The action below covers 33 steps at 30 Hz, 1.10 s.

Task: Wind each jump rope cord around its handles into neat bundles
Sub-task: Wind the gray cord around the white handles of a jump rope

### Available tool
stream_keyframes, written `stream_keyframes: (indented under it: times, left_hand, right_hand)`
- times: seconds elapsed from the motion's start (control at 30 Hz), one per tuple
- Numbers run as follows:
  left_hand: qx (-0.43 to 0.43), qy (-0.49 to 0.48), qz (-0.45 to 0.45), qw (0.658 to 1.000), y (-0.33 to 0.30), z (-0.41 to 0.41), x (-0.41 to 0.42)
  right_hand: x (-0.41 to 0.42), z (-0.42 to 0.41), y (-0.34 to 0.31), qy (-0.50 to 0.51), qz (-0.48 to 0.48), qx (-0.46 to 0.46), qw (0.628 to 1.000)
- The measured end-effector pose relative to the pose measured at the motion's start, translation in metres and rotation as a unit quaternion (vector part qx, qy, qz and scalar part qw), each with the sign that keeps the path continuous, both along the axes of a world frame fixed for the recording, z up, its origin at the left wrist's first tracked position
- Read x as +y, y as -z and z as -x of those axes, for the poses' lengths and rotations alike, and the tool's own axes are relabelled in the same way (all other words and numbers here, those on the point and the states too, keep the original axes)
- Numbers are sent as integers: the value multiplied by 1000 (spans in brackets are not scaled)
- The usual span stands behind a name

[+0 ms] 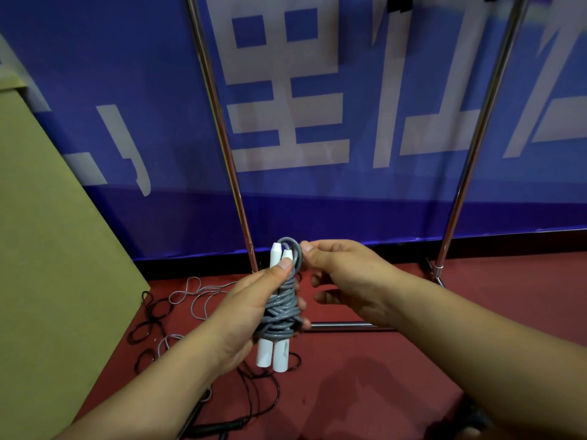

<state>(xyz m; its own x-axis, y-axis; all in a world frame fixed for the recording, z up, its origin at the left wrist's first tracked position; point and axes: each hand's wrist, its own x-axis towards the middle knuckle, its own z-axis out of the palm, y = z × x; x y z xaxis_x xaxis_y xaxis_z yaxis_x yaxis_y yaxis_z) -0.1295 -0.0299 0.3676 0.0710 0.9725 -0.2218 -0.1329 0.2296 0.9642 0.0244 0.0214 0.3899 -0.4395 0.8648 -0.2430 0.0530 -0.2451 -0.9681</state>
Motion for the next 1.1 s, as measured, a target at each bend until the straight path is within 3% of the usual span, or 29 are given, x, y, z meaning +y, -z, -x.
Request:
stream_keyframes:
  times: [0.23,0.4,0.5,0.87,1.1]
  left_hand:
    - [20,8,-4,1000,1,1,2]
    - [148,-40,-6,988,7,-3,12]
    - [173,-66,-18,983,6,-3,21]
    - [160,-104,-22,981,18,-30,37]
    - [134,-135,-24,981,-37,-48,61]
  right_hand:
    - [3,-2,3,-8,18,24,1000]
    - [10,1,0,69,-17,46,996]
    - [18,-4,-9,101,-53,80,990]
    - [23,-31,-7,145,-118,47,981]
    - [43,-32,-54,192,-143,28,971]
